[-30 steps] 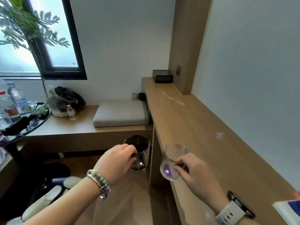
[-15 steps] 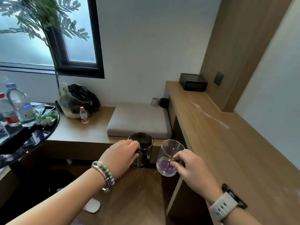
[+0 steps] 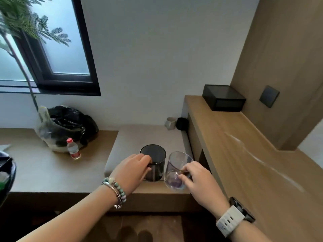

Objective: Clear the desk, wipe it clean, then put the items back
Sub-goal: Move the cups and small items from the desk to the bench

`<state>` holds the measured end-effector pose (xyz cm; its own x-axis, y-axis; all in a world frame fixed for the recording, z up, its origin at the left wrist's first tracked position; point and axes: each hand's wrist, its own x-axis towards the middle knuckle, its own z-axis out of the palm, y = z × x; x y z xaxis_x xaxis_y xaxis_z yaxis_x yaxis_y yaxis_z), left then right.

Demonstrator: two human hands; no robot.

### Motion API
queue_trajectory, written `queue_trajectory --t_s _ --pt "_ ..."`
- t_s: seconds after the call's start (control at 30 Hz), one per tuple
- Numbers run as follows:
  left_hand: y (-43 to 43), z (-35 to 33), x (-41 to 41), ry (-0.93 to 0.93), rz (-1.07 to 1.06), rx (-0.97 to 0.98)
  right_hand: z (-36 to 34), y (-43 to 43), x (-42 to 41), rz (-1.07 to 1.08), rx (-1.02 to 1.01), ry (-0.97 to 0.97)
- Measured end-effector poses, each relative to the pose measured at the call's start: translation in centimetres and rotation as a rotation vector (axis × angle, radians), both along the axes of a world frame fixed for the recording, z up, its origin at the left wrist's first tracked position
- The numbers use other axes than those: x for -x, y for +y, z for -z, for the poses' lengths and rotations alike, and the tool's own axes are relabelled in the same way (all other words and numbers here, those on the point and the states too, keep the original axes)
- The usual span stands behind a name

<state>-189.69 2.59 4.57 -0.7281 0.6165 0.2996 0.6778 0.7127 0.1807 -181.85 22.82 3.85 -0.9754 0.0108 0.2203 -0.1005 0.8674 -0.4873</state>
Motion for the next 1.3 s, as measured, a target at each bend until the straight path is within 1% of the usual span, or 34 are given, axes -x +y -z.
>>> queue_trajectory --t_s 0.2,0.3,0.5,0.6,0.7,0.8,0.9,1.0,1.13,1.2,1.3 --pt "6.1 0.1 11.3 -0.028 -0.100 -0.039 0.1 6.0 12.6 -0.034 -0.015 -0.031" --pt "7.8 0.9 16.5 -0.059 -0.122 -0.035 0.5 7.9 18.3 -0.036 0.010 -0.044" --pt "9.5 4.0 27.3 -0.107 -0.136 -0.034 2.2 9.6 28.8 -0.020 -0.006 -0.112" --pt "10.2 5.3 33.0 -0.140 -0.132 -0.044 3.6 10.0 34.0 0.025 0.003 -0.145" --pt "10.9 6.9 38.7 -0.176 -0.114 -0.004 5.1 10.5 39.0 0.069 0.023 -0.198" --pt "11.4 9.5 44.0 -0.115 -0.030 -0.022 6.8 11.0 44.0 0.102 0.040 -0.238" --pt "11.8 12.5 49.0 -0.088 -0.062 0.001 9.2 11.3 49.1 0.103 0.064 -0.291" --pt "12.9 14.9 52.8 -0.108 -0.100 0.024 11.5 11.9 54.2 0.091 0.080 -0.342" --pt "14.5 19.2 57.9 -0.141 -0.167 -0.045 14.5 12.6 60.7 0.037 0.107 -0.387" --pt "15.6 21.2 60.5 -0.160 -0.195 -0.047 16.2 13.2 63.7 0.038 0.099 -0.426" --pt "16.9 24.0 64.0 -0.141 -0.219 -0.038 19.4 14.0 67.5 0.073 0.085 -0.504"
